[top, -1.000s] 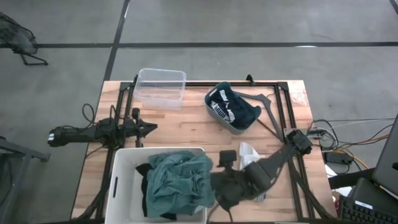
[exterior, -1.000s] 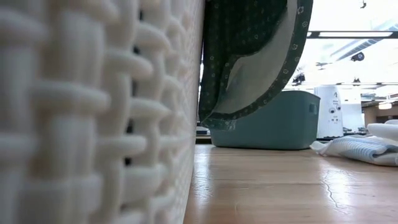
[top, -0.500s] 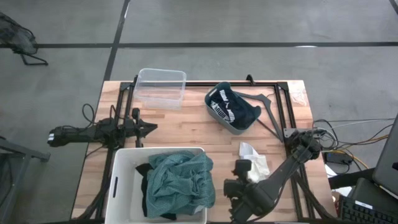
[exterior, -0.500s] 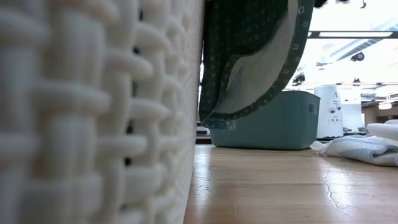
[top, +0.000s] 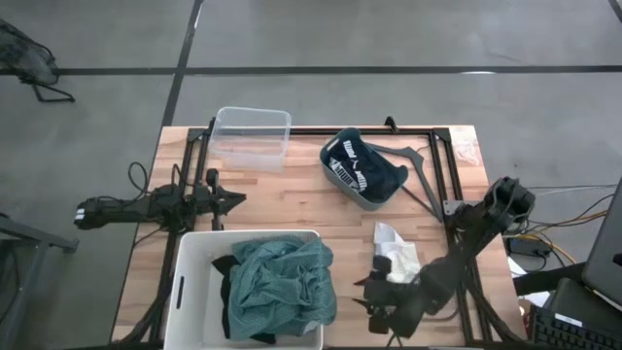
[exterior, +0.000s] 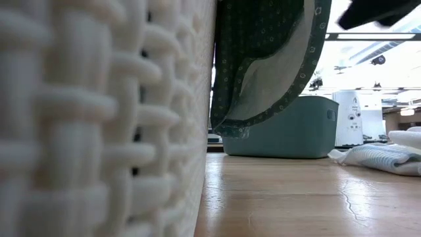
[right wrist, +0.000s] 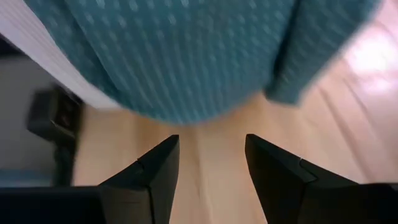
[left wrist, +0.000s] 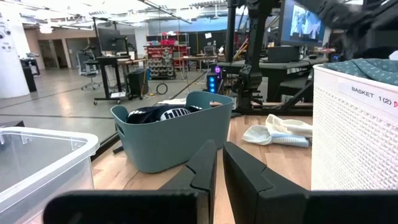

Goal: Pick & Place Cloths
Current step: Put the green shirt into the white bin

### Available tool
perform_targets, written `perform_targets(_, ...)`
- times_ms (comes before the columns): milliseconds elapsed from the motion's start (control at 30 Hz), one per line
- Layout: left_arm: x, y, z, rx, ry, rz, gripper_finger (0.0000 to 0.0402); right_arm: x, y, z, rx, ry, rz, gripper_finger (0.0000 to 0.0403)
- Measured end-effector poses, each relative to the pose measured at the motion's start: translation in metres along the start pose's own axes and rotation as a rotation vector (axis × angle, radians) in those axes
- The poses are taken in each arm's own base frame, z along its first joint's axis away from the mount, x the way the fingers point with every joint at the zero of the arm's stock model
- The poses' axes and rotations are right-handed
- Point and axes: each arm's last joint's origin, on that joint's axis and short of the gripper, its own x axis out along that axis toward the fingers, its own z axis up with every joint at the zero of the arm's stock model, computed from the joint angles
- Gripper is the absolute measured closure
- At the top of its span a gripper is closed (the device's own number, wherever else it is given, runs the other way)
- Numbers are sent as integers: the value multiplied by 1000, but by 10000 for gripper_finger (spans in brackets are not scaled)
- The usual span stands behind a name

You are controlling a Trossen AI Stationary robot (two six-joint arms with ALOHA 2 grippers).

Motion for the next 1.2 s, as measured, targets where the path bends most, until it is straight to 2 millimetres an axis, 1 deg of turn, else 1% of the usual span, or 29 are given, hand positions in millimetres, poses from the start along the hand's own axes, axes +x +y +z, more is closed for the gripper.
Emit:
perform_targets(100,0,0,0,0,0,0,367,14,-9,-9,26,-114,90,230)
perform_targets(167,0,0,0,0,0,0,367,19,-14,-16,38,-161,119,233)
perform_targets(367,0,0,0,0,0,0,367,26,-20,-32,138,-195,159,227)
perform_targets(500,0,0,0,0,1,0,367,40,-18,-36,157,-233,170,214)
perform_targets(633,0,0,0,0,0,0,367,51,-8,-32,124,-256,181,190)
perform_targets(767,0,0,0,0,0,0,367,59,5,-25,102,-272,186,154)
perform_targets(900,0,0,0,0,0,0,367,68,17,-14,82,-294,184,113)
perform_targets(1033,0,0,0,0,0,0,367,81,26,-4,-22,-317,154,78)
perform_targets(1133,0,0,0,0,0,0,367,90,32,5,-68,-332,137,71)
perform_targets(1200,0,0,0,0,0,0,367,94,34,9,-90,-317,119,80)
